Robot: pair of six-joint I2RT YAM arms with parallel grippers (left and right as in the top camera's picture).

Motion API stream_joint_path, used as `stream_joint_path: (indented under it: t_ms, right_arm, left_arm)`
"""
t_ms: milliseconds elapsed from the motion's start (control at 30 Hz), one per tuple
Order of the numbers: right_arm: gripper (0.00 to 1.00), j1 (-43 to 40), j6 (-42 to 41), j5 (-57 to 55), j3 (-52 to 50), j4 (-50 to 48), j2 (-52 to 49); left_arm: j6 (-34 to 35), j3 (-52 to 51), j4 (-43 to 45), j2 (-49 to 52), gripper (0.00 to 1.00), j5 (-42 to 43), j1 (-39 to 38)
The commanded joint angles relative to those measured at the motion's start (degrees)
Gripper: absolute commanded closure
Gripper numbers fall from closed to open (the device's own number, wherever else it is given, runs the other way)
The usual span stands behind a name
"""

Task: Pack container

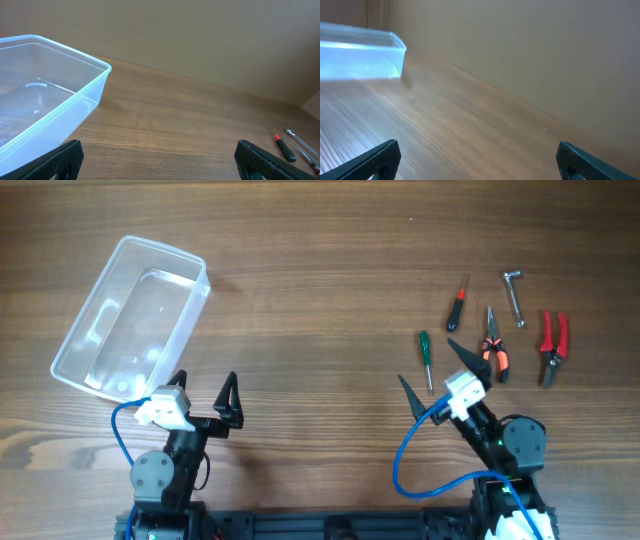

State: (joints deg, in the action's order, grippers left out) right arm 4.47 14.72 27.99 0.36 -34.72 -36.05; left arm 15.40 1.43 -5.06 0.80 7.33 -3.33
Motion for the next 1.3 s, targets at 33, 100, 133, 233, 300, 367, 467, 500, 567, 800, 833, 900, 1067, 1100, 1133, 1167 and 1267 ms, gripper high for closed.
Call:
stream_joint_path:
  t_ms: [33,100,133,233,300,367,467,500,567,800,833,900,1067,1100,1133,1167,1267]
  right_arm:
    - [0.0,0.2,-12.8,-0.5,0.0,-4.9,0.0]
    - [0.0,0.2,-16.9,-0.5,0.0,-7.1,0.0]
    - [0.0,0.2,-19.4,-0.6,0.0,-8.2,0.0]
    - [0.0,0.2,-28.9,-5.6,0.0,-7.8,0.0]
    - [0.0,0.2,-46.2,-23.5,0.0,-1.5,0.0]
    - [0.0,0.2,-47.9,-30.0,0.0,-0.6,0.0]
    - [0.0,0.2,-47.0,-33.0,0.0,-2.1,0.0]
    - [0.0,0.2,-43.5,-33.6,0.0,-2.0,0.0]
    - [0.0,0.2,-30.9,-33.8,0.1,-1.6,0.0]
    - [0.0,0.1,-16.0,-35.5,8.2,16.7,0.0]
    - [0.0,0.1,-15.9,-35.5,9.6,18.0,0.0]
    - [0.0,0.1,-12.9,-34.6,12.6,22.0,0.0]
    - [0.0,0.1,-12.3,-32.8,21.7,40.4,0.0]
    - [0.0,0.1,-12.3,-31.9,23.3,42.8,0.0]
    - [0.0,0.1,-12.0,-31.1,23.8,43.6,0.0]
    - [0.0,0.1,-11.7,-29.7,24.5,45.1,0.0]
    - [0.0,0.1,-11.9,-27.8,24.8,49.2,0.0]
  left_arm:
    - [0.1,-0.5,0.1,-0.4,0.0,-1.6,0.2]
    - [0.1,-0.5,-0.2,-0.4,0.0,-2.4,0.2]
    - [0.1,-0.5,-0.3,-0.4,0.0,-3.8,0.2]
    - [0.1,-0.5,-0.3,-0.4,0.0,-4.2,0.2]
    - [0.1,-0.5,-0.3,-0.3,0.0,-4.4,0.2]
    - [0.1,-0.5,-0.3,-0.4,0.0,-4.4,0.2]
    - [0.1,-0.5,-0.3,-0.3,0.0,-4.4,0.2]
    - [0.1,-0.5,-0.3,-0.3,0.0,-4.9,0.2]
    - [0.1,-0.5,-0.5,-0.2,0.0,-6.8,0.2]
    - [0.1,1.6,-1.5,6.6,0.0,-7.5,0.2]
    - [0.2,3.1,-3.0,8.2,0.0,-8.0,0.2]
    - [2.0,10.4,-9.3,14.1,0.0,-11.7,0.2]
    - [2.0,35.7,-27.9,34.9,0.0,-13.2,0.3]
    - [2.0,41.7,-33.1,40.2,0.0,-13.2,0.3]
    - [2.0,45.4,-36.7,43.3,0.0,-13.2,0.3]
    - [3.7,51.9,-44.2,48.6,0.0,-14.0,0.8]
    - [13.7,64.8,-62.7,60.2,0.0,-14.1,6.9]
